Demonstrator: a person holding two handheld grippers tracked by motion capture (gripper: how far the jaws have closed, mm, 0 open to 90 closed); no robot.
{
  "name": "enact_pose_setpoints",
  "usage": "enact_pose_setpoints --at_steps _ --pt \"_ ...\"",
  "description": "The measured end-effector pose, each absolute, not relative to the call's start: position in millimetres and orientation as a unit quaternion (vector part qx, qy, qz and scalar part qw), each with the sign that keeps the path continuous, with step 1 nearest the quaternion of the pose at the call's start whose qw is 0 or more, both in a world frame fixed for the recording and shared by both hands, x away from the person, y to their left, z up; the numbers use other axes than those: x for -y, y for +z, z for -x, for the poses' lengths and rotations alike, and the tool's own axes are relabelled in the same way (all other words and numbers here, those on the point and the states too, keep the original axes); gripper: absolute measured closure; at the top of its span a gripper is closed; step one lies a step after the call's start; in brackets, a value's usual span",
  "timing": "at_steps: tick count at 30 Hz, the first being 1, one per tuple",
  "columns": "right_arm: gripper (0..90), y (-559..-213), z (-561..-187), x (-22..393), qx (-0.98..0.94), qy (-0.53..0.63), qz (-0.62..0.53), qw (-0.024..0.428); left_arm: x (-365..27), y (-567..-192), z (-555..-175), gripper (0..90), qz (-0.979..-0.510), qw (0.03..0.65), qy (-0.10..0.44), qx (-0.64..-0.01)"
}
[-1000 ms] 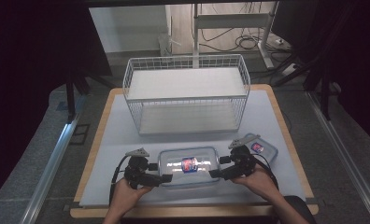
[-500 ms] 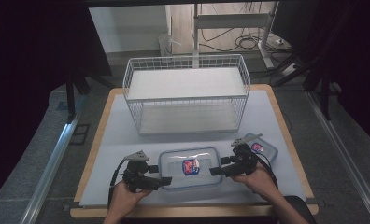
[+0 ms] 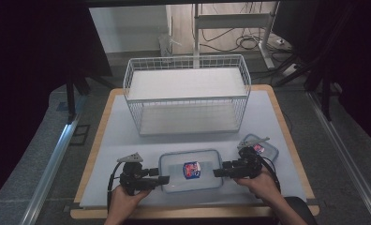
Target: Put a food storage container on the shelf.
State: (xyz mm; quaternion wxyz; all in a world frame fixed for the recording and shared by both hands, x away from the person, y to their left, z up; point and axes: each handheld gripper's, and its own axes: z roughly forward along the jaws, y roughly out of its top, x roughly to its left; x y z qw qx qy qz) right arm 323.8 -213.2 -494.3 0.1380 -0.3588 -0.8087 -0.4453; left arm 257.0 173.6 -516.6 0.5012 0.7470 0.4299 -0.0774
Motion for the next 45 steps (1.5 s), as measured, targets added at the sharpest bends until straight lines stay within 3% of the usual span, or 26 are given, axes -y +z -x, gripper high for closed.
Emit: enact_pose_setpoints --at_steps 3,6,13,18,26,45 --pt "38.9 -493.6 -323.3 212.7 0.810 -0.444 0.358 0.136 -175.5 -521.1 -259.5 30.3 -0.738 0.501 -0.094 -0.443" --pt "39.0 -493.4 -322.8 212.9 0.811 -0.444 0.358 0.133 -175.5 -520.8 -259.2 30.7 -0.738 0.500 -0.100 -0.442" --pt "40.1 -492.9 -321.7 213.1 0.808 -0.445 0.362 0.135 -175.6 -517.4 -253.1 40.1 -0.732 0.500 -0.101 -0.451" --pt "45.9 -494.4 -322.2 218.4 0.793 -0.454 0.375 0.154 -181.3 -519.5 -254.0 47.9 -0.710 0.514 -0.128 -0.465" --pt "53.4 -496.7 -322.3 223.0 0.766 -0.471 0.396 0.184 -182.1 -514.5 -256.6 49.9 -0.703 0.517 -0.109 -0.477" --pt "55.5 -470.6 -325.8 220.0 0.761 -0.513 0.375 0.129 -184.0 -482.7 -272.0 51.9 -0.703 0.538 -0.062 -0.461"
